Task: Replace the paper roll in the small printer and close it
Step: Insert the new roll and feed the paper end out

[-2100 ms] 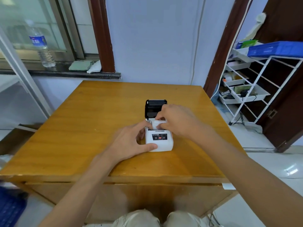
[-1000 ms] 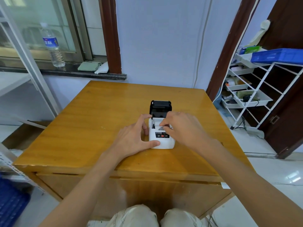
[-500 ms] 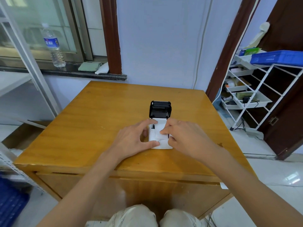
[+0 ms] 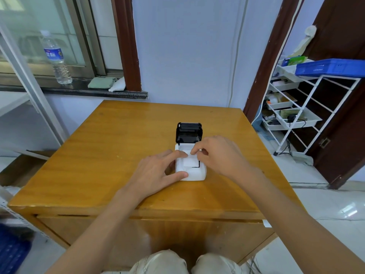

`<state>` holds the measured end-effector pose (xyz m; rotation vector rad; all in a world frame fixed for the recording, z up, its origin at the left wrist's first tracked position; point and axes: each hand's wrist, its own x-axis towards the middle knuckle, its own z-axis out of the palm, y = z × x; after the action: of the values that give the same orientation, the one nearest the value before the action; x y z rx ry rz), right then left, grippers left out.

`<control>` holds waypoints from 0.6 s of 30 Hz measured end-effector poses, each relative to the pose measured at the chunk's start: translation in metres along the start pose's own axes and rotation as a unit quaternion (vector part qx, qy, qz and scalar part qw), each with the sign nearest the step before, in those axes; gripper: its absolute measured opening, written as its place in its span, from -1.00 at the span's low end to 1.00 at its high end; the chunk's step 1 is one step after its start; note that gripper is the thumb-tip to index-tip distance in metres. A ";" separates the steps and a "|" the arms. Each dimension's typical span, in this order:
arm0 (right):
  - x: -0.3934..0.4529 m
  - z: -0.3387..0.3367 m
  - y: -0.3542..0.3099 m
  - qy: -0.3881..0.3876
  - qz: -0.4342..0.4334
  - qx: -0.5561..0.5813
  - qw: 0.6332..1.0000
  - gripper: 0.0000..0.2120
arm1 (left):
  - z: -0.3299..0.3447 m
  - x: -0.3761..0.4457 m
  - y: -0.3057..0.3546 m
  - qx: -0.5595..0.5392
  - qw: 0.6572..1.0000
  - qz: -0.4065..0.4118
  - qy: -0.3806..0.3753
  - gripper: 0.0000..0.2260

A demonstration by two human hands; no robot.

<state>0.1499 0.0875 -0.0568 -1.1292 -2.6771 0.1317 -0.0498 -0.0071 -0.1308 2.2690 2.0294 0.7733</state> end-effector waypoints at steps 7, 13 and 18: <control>-0.001 0.006 -0.003 -0.012 0.012 0.010 1.000 -0.67 | -0.002 -0.001 0.002 0.011 1.000 0.012 0.005 -0.54; 0.005 0.019 -0.007 -0.018 0.034 0.041 0.998 -0.68 | -0.001 0.000 0.001 0.005 1.000 0.014 0.012 -0.54; 0.004 0.023 -0.007 0.004 0.026 0.021 0.999 -0.72 | -0.003 -0.002 0.002 0.007 1.000 0.023 0.020 -0.53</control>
<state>0.1365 0.0855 -0.0773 -1.1842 -2.6258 0.1901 -0.0487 -0.0098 -0.1284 2.3341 2.0138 0.8170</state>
